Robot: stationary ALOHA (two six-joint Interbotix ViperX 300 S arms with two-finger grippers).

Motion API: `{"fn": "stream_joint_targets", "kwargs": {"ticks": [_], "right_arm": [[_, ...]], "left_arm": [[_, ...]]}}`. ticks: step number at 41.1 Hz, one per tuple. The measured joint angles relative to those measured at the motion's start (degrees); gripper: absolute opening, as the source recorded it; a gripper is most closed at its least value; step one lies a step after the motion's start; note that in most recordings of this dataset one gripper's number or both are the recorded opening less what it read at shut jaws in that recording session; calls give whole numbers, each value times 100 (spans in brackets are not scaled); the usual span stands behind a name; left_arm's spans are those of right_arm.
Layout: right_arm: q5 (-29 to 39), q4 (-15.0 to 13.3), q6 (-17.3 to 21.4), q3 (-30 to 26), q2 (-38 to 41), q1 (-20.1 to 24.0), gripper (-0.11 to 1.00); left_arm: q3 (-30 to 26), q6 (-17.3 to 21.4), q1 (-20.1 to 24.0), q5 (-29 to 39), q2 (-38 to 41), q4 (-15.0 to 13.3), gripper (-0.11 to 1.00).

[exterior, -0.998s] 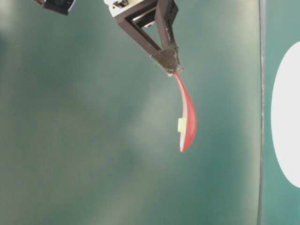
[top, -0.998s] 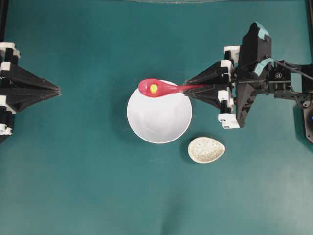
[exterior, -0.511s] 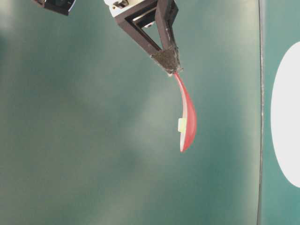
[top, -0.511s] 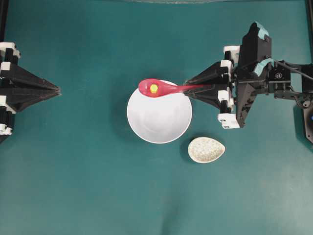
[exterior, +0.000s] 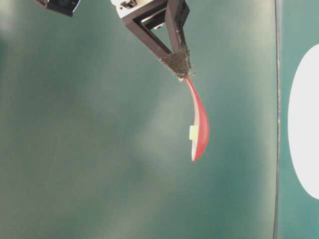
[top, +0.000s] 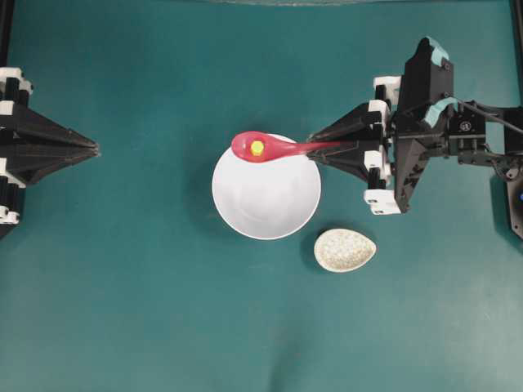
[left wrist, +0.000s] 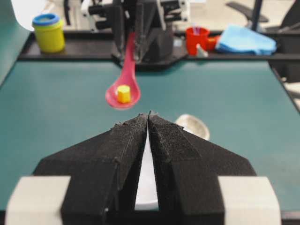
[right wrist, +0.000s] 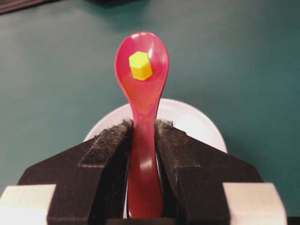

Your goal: Scoop the yellow hexagonal prism block from the bowl with a spoon using the right arm.

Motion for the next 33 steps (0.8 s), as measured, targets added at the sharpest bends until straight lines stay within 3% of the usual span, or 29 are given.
{"fn": "stream_joint_targets", "kwargs": {"ticks": [33], "right_arm": [[18, -9, 0, 0, 0, 0, 24]], "left_arm": [[0, -44, 0, 202, 26, 9, 11]]}}
